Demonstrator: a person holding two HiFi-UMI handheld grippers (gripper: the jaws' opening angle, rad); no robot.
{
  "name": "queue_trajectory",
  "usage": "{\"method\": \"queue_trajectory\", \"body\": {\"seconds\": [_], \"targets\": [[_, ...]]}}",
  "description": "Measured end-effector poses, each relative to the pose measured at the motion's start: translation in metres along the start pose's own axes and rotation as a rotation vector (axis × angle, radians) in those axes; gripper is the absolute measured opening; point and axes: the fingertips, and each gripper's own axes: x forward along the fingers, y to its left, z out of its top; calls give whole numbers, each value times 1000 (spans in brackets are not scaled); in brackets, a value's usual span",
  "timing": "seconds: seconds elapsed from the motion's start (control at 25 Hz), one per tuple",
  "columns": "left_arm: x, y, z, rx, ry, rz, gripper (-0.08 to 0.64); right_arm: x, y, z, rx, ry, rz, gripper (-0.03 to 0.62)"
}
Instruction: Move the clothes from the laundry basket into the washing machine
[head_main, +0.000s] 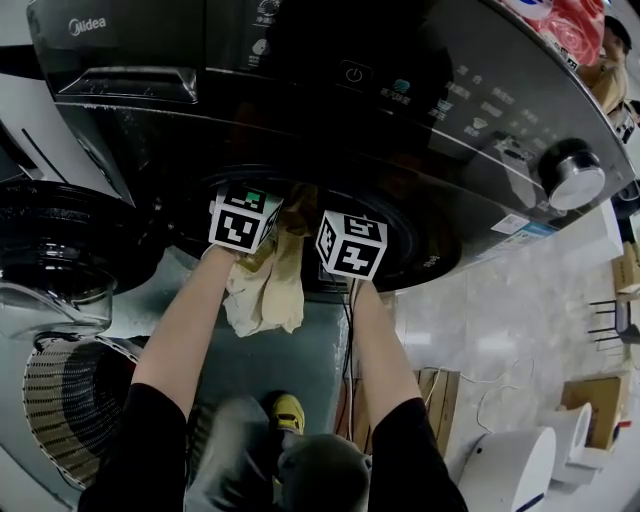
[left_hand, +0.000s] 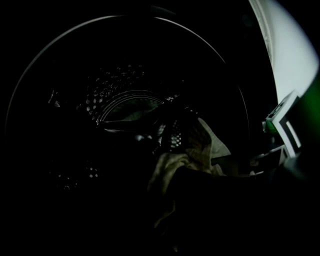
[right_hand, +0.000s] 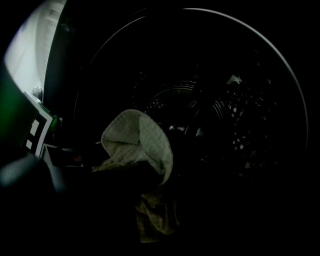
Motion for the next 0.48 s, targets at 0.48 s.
{"method": "queue_trajectory", "body": {"seconds": [0.48], "targets": [[1,5,4,11,26,25,203,-1,-6,7,48,-21,-2,229]]}}
